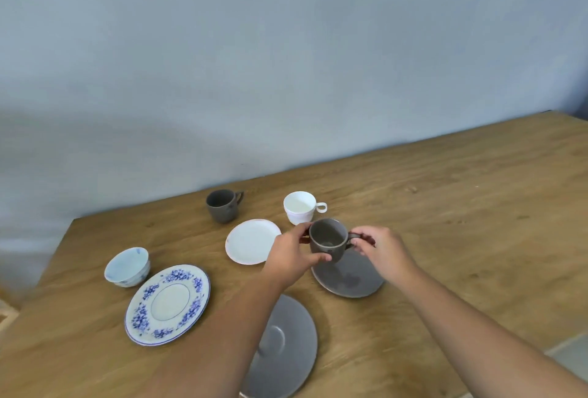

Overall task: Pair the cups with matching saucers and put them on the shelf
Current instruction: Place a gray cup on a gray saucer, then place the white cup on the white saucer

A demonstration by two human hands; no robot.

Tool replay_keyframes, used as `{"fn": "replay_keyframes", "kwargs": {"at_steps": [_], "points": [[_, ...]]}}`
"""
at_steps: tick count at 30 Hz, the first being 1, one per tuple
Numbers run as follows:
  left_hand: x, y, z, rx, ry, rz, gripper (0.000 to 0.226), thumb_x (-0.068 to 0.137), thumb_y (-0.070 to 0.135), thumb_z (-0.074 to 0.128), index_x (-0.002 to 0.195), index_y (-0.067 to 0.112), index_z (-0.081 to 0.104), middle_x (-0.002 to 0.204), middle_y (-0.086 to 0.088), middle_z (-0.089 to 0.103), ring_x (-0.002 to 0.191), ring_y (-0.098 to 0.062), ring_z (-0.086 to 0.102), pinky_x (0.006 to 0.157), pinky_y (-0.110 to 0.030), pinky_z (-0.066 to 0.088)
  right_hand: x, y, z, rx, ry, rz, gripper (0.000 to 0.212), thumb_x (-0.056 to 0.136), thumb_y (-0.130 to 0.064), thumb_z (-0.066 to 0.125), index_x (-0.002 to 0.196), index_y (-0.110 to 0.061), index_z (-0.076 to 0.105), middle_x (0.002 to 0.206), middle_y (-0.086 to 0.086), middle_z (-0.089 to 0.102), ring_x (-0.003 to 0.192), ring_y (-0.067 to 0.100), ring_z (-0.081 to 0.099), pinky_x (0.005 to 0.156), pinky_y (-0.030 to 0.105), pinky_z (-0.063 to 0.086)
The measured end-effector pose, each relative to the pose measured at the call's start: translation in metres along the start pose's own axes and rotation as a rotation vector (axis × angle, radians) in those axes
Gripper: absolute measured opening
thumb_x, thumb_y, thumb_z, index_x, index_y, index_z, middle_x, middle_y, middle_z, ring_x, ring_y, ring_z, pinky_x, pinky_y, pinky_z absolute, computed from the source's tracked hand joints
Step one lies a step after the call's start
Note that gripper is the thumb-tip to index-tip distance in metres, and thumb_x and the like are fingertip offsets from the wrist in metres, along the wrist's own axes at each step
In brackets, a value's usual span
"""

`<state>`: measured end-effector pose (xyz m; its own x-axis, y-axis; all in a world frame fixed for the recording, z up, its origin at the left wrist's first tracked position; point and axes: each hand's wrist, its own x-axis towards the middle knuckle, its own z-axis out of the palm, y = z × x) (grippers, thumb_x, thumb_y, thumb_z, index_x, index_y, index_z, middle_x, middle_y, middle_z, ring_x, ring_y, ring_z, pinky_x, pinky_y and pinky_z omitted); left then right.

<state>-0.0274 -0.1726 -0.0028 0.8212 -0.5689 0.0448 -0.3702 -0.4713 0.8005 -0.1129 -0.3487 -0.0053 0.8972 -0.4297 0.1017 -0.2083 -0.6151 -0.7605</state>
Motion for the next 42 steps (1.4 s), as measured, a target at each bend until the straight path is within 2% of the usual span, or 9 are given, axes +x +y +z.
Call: {"fn": "replay_keyframes", "kwargs": {"at_steps": [5,14,17,21,27,31,34,37,42], "points": [[0.005,0.005,0.028,-0.003,-0.072,0.004,0.065,0.063,0.028,0.086,0.122,0.025,0.059,0.112,0.011,0.068,0.102,-0.003,0.059,0.091,-0.02,0.045,-0.01,0.026,-0.014,-0.026,0.005,0.062,0.017,0.085,-0.011,0.063,0.099,-0.014,0.072,0.082,0.001,0.073,0.074,0.017,0.07,0.078,0.04,0.056],[0.011,0.002,0.043,0.055,-0.074,-0.025,0.072,0.062,0.035,0.086,0.127,0.023,0.056,0.12,0.008,0.066,0.111,-0.008,0.059,0.096,-0.027,0.048,-0.009,0.041,-0.015,-0.026,-0.006,0.115,0.022,0.086,-0.013,0.062,0.108,-0.018,0.069,0.087,-0.002,0.071,0.07,0.008,0.069,0.073,0.033,0.059],[0.011,0.003,0.046,0.059,-0.072,-0.04,0.074,0.064,0.037,0.085,0.129,0.023,0.053,0.123,0.008,0.064,0.113,-0.008,0.058,0.094,-0.026,0.048,-0.006,0.042,-0.016,-0.023,-0.007,0.123,0.024,0.087,-0.013,0.062,0.109,-0.017,0.068,0.089,0.0,0.071,0.072,0.01,0.069,0.075,0.035,0.059],[0.008,0.002,0.048,0.052,-0.049,-0.057,0.073,0.065,0.039,0.084,0.129,0.025,0.051,0.123,0.008,0.064,0.111,-0.008,0.058,0.09,-0.024,0.047,-0.003,0.041,-0.017,-0.073,-0.016,0.1,0.026,0.088,-0.016,0.061,0.113,-0.019,0.067,0.096,0.0,0.072,0.077,0.009,0.068,0.075,0.025,0.054],[0.003,0.002,0.051,0.011,-0.031,-0.066,0.071,0.067,0.038,0.083,0.128,0.025,0.049,0.121,0.008,0.064,0.11,-0.007,0.058,0.09,-0.021,0.046,-0.001,0.044,-0.021,-0.06,-0.045,0.087,0.031,0.087,-0.02,0.062,0.118,-0.022,0.065,0.109,-0.003,0.071,0.094,0.011,0.065,0.086,0.03,0.053],[0.003,-0.004,0.043,-0.053,-0.083,-0.088,0.081,0.064,0.044,0.083,0.132,0.025,0.044,0.123,0.007,0.061,0.108,-0.007,0.058,0.091,-0.025,0.049,-0.002,0.045,-0.04,0.089,-0.037,0.119,0.033,0.084,-0.027,0.065,0.117,-0.026,0.063,0.103,-0.009,0.067,0.092,0.007,0.062,0.078,0.02,0.047],[0.003,-0.009,0.03,-0.112,0.043,-0.116,0.08,0.066,0.05,0.079,0.133,0.022,0.044,0.12,0.007,0.059,0.102,-0.006,0.058,0.085,-0.024,0.048,0.005,0.042,-0.051,0.12,0.022,0.139,0.023,0.086,-0.026,0.062,0.109,-0.026,0.065,0.097,-0.009,0.066,0.09,0.006,0.06,0.073,0.017,0.045],[0.013,-0.012,0.016,-0.103,0.204,-0.122,0.072,0.07,0.046,0.078,0.129,0.019,0.047,0.12,0.003,0.06,0.102,-0.008,0.058,0.085,-0.025,0.048,0.027,0.028,-0.046,0.108,0.039,0.09,0.019,0.086,-0.021,0.063,0.103,-0.023,0.068,0.093,-0.008,0.068,0.088,0.009,0.062,0.077,0.019,0.048],[0.058,-0.017,-0.013,0.073,0.204,-0.131,0.077,0.071,0.037,0.08,0.135,0.016,0.042,0.138,-0.001,0.05,0.12,-0.014,0.052,0.099,-0.031,0.044,0.078,0.0,-0.022,0.062,-0.074,0.014,0.028,0.08,-0.014,0.07,0.108,-0.015,0.068,0.099,-0.001,0.07,0.087,0.009,0.063,0.084,0.021,0.049]]}}
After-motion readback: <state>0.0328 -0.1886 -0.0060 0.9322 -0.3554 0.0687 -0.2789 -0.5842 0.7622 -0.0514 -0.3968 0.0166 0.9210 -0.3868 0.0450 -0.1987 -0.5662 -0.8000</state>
